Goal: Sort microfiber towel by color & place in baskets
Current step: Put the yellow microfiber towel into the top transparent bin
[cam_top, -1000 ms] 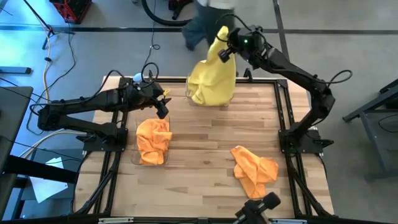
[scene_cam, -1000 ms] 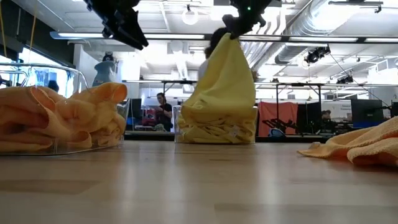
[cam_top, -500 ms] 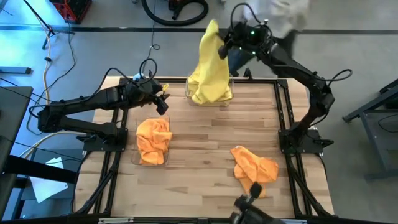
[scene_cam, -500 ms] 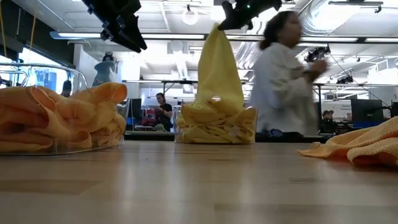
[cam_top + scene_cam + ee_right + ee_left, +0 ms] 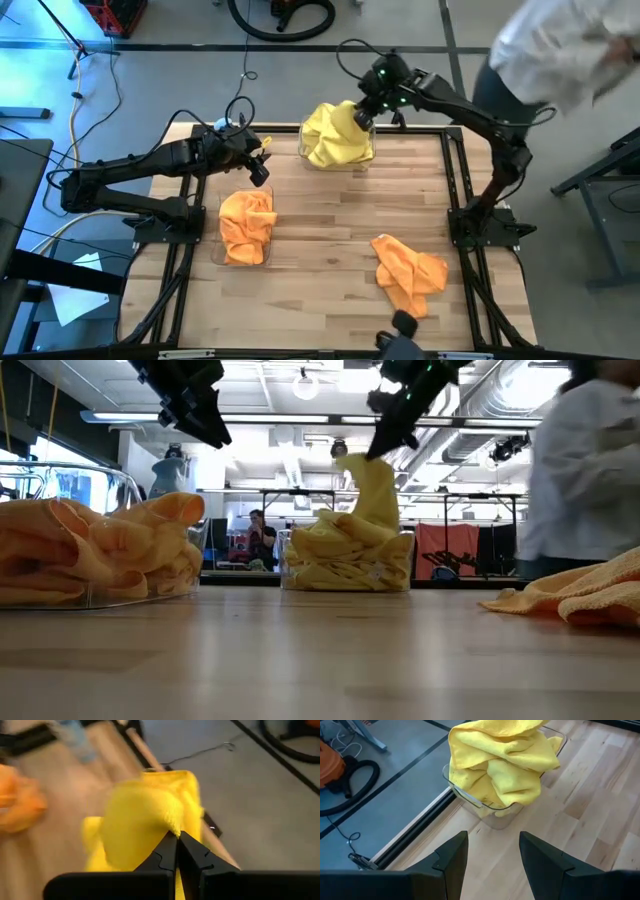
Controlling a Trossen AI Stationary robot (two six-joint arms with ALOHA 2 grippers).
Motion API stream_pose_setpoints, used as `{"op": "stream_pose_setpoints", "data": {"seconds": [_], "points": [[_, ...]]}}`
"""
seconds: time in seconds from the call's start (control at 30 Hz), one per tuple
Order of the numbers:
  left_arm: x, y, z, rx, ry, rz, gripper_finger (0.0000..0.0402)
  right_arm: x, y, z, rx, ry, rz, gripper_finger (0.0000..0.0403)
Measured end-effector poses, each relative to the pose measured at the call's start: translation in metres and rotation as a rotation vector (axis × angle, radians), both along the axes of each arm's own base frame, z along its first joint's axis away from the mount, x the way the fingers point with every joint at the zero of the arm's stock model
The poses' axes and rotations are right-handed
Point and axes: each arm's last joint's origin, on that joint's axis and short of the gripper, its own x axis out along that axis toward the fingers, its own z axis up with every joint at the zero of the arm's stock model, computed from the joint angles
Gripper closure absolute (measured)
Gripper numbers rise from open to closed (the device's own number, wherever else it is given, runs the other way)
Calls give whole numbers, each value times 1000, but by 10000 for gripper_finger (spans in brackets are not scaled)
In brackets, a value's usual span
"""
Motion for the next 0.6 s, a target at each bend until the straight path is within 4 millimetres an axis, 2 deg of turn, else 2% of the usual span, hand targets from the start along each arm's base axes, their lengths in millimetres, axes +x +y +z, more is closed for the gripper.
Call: {"op": "stream_pose_setpoints", "data": {"seconds": [0.2,0.47,0.6], "points": [[0,0,0,-13,-18,30,234,40,-17,-37,4,-34,71,403],[0,0,0,-13,-18,32,234,80,-25,-117,85,136,67,403],[0,0,0,-30,-35,50,234,92,-29,-157,95,240,37,403]]}}
